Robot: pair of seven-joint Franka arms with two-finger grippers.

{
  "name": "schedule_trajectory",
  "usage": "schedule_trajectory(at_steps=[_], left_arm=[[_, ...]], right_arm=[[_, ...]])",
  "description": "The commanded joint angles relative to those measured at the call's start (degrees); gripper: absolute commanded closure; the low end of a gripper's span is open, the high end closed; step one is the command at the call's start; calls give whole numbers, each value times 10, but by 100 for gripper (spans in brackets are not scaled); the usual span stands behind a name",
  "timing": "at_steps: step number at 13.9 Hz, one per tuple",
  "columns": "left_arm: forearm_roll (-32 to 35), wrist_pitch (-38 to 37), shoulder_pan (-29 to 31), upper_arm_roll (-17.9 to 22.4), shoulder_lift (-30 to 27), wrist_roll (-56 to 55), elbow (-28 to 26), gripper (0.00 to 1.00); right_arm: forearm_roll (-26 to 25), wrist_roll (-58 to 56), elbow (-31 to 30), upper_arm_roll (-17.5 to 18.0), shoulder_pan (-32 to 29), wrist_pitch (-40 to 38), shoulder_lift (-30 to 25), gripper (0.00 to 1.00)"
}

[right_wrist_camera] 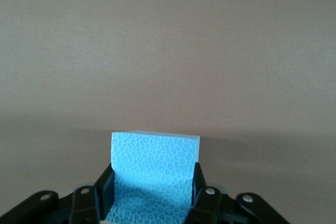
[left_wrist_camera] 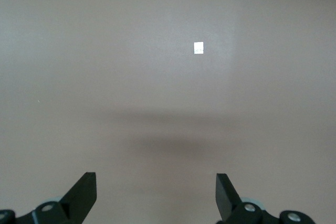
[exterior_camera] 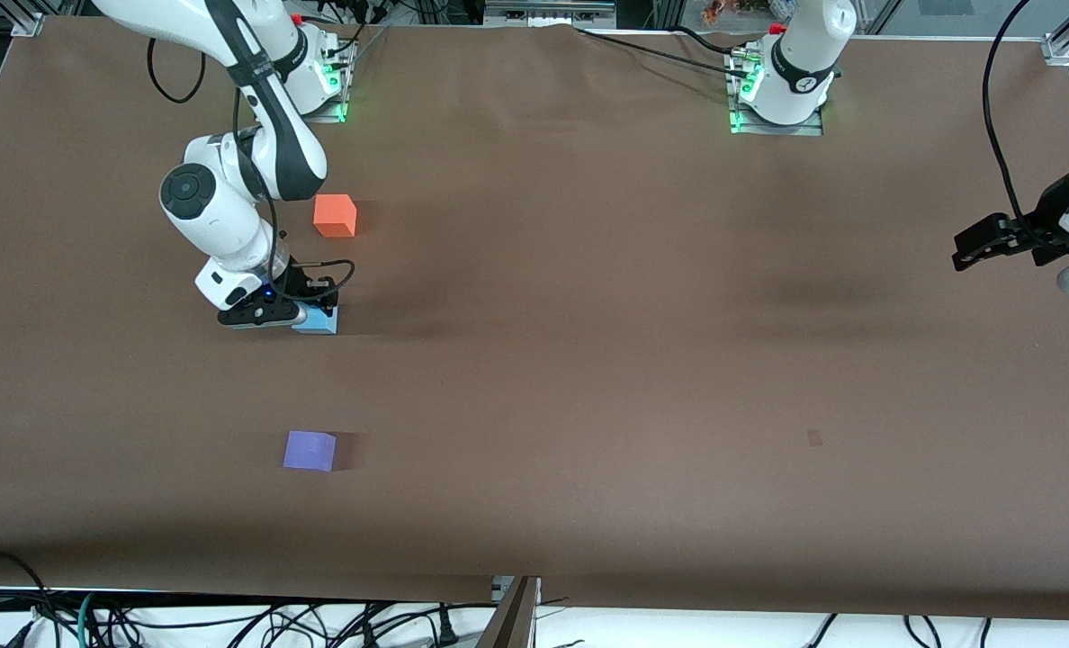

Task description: Place blue block between orange and purple blocks

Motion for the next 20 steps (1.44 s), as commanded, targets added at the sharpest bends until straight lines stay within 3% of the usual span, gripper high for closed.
schedule_trajectory(at_steps=[1,5,6,7,9,13,16,20], left_arm=[[-10,-15,3,-2,11,7,22,0],[-14,-27,2,-4,9,-6,22,0],[-14,-34,2,-4,9,-13,22,0],[-14,-34,2,-4,9,-14,22,0],[-14,-32,2,-4,10,-14,23,0],[-8,-31,-5,-5,10,-14,26,0],[-8,-31,-6,-6,10,-14,26,0],[-7,-31,-6,-6,10,-14,26,0]], right_arm=[[16,-19,-8,3,-4,44,22,86],[16,-20,-7,5,-5,72,38,85],[15,-21,-4,6,-5,69,38,52],[16,-21,0,6,-3,63,31,1],[16,-23,41,2,-4,-24,4,0],[12,-24,246,-13,-5,-366,-20,0],[4,-37,318,-31,-5,-456,-20,0],[-24,-35,472,-47,-6,-646,-11,0]])
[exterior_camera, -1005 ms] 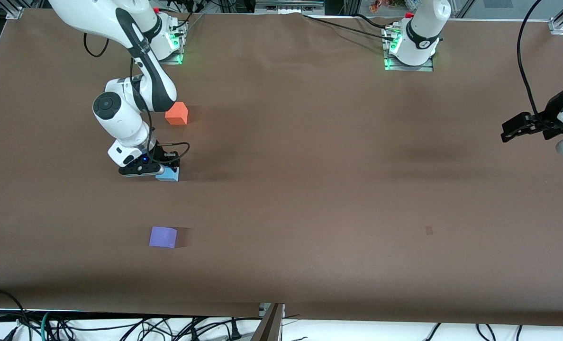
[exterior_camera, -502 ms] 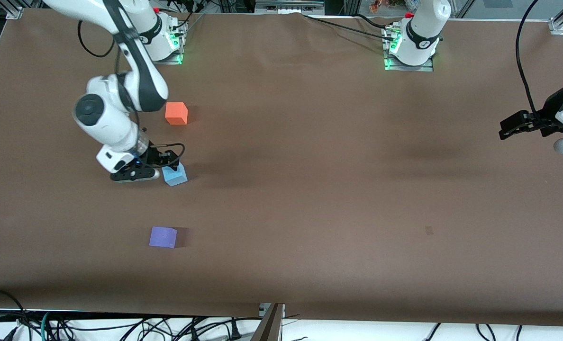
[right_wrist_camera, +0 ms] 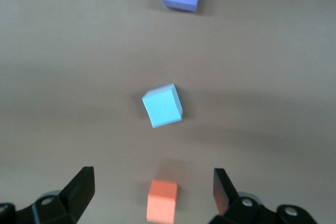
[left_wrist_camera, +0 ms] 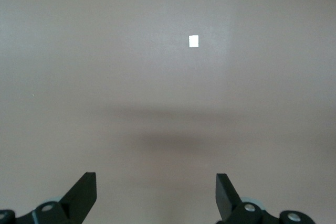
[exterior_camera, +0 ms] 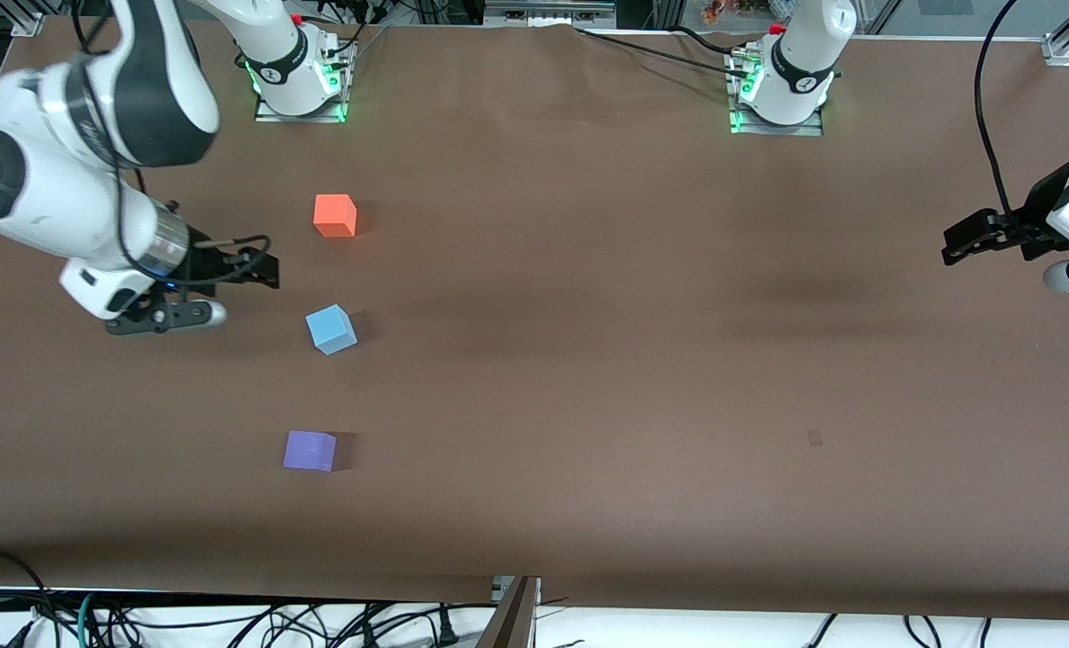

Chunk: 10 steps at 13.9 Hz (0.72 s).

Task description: Place blue block between orange and purple blocks

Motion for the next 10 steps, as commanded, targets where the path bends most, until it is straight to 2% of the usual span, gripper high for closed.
schedule_trajectory(at_steps=[1,4,6,7,10], left_arm=[[-4,-13,-3,3,11,-3,22,0],[-4,-13,-3,2,11,-3,22,0],[-4,-13,-3,2,11,-3,22,0],[-4,-13,-3,2,11,-3,22,0],[-4,-13,-3,3,11,-3,22,0]], right_arm=[[-15,-3,108,-1,-4,-111,23,0],[-25,-2,121,-7,-3,-123,22,0],[-91,-8,140,-7,-6,-168,22,0],[-105,-9,162,-6,-8,-179,27,0],[-104,-10,173,1,-17,-166,9,0]])
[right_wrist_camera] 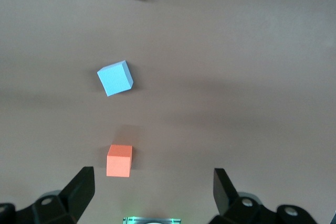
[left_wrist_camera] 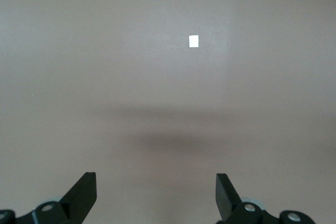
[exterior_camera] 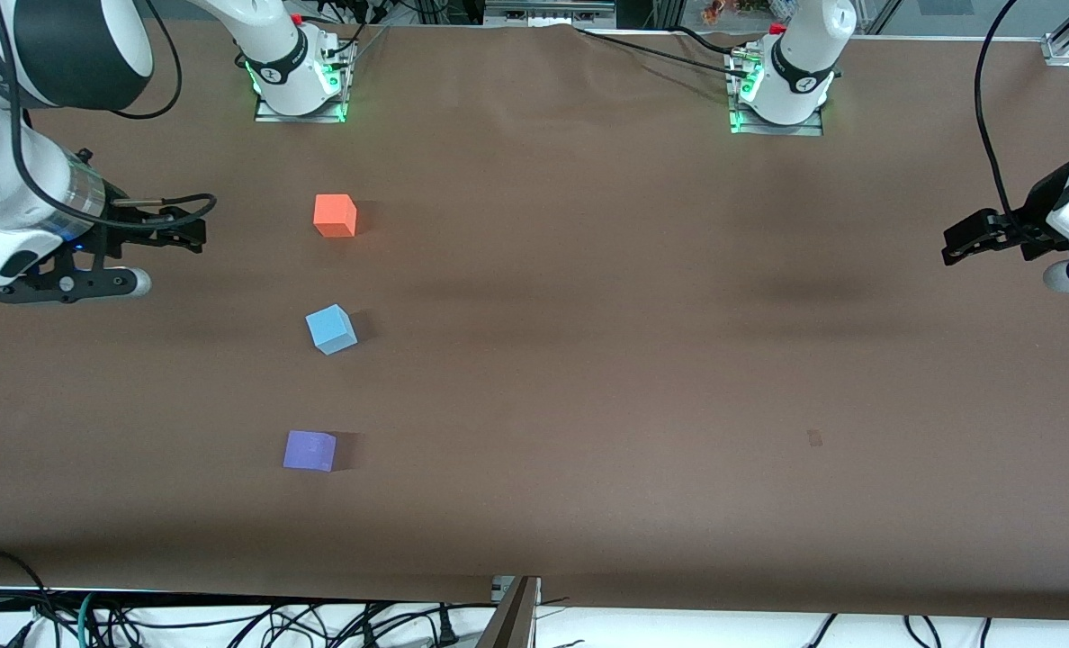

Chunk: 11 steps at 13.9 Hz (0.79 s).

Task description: Place blue block between orange and purple blocks

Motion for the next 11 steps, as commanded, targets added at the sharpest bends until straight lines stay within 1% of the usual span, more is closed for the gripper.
schedule_trajectory(at_steps=[1,2,3,4,5,6,8,9,11], left_arm=[[-4,-13,-3,3,11,-3,22,0],[-4,-13,-3,3,11,-3,22,0],[-5,-13,-3,3,11,-3,22,0],[-5,-13,-3,2,11,-3,22,0],[-5,-13,-3,2,11,-3,22,0],[-6,-13,-3,2,11,-3,22,0],[-5,-13,-3,2,11,-3,22,0],[-7,-13,-3,3,11,-3,22,0],[-6,-13,-3,3,11,-3,22,0]], right_arm=[[-6,-12,21,17,-34,0,-18,0],[-3,-17,14,49,-71,4,-35,0],[-3,-25,-5,89,-113,5,-54,0],[-3,-30,-29,126,-142,5,-73,0],[-5,-34,-56,140,-153,11,-93,0],[-4,-41,-68,144,-160,22,-101,0],[-3,-38,-83,145,-170,14,-121,0],[0,-34,-103,144,-188,14,-133,0],[-1,-30,-108,145,-190,13,-141,0]])
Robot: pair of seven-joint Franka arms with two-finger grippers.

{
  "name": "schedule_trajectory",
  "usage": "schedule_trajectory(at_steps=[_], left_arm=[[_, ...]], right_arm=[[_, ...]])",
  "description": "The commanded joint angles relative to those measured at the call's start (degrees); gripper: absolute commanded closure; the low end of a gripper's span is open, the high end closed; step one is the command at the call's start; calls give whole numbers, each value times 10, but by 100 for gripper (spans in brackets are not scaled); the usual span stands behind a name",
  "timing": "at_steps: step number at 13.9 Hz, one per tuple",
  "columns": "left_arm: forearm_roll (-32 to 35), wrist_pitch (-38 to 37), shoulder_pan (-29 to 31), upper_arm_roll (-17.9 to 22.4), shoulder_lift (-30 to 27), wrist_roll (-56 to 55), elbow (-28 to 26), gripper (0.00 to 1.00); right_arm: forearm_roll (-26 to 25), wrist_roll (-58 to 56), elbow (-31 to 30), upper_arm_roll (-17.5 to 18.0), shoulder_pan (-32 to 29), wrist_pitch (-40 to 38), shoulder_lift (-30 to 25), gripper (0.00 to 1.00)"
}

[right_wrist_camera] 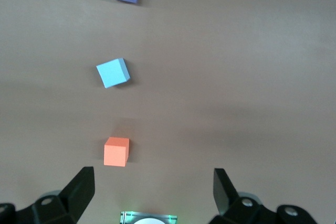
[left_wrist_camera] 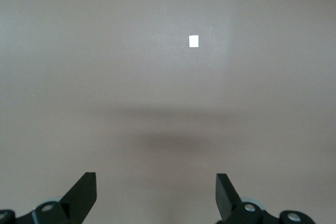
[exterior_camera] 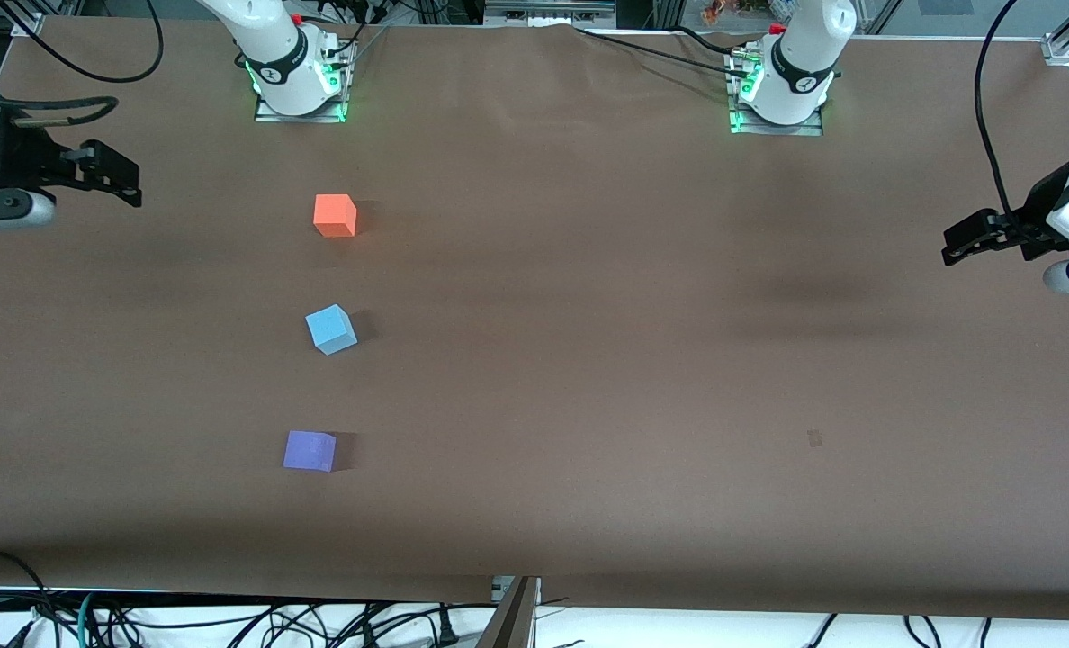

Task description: Place blue block between orange and purple blocks

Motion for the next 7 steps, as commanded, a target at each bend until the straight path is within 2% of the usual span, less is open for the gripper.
schedule_trajectory(at_steps=[1,7], left_arm=[[-6,-12,-3,3,10,-3,21,0],[-6,-12,-3,3,10,-3,21,0]], right_arm=[[-1,1,-32,14,-19,7,-29,0],[-1,-8,-16,12,-16,8,-1,0]])
